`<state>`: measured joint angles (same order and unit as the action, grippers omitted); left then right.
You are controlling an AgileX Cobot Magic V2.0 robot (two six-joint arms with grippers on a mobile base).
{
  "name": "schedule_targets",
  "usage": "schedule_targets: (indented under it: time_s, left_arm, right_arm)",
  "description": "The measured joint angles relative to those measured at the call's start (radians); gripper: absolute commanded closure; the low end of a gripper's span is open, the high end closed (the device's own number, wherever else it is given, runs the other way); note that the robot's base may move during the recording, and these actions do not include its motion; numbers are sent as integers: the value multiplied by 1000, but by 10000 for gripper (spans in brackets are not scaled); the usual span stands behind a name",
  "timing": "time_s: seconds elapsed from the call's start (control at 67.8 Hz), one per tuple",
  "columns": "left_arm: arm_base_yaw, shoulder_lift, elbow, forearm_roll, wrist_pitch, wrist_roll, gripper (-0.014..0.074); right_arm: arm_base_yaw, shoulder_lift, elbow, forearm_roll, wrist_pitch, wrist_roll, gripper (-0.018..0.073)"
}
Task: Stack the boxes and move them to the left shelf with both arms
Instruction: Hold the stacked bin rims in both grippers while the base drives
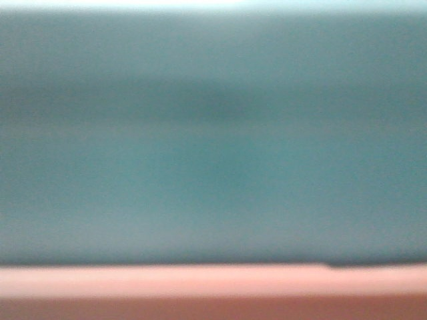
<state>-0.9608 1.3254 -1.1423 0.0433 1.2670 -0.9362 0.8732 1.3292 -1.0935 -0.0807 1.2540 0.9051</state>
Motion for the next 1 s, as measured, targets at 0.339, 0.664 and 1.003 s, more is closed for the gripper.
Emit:
schedule_targets:
  time_s: [0.339, 0.664, 1.003]
  left_arm:
    - [0, 0, 0, 0, 0, 0, 608]
    - [0, 0, 0, -1, 0, 0, 608]
    - [0, 0, 0, -1, 0, 0, 608]
  right_arm:
    - [0, 0, 0, -2, 0, 0, 503]
    - [0, 0, 0, -2, 0, 0, 503]
    - [0, 0, 0, -3, 0, 0, 503]
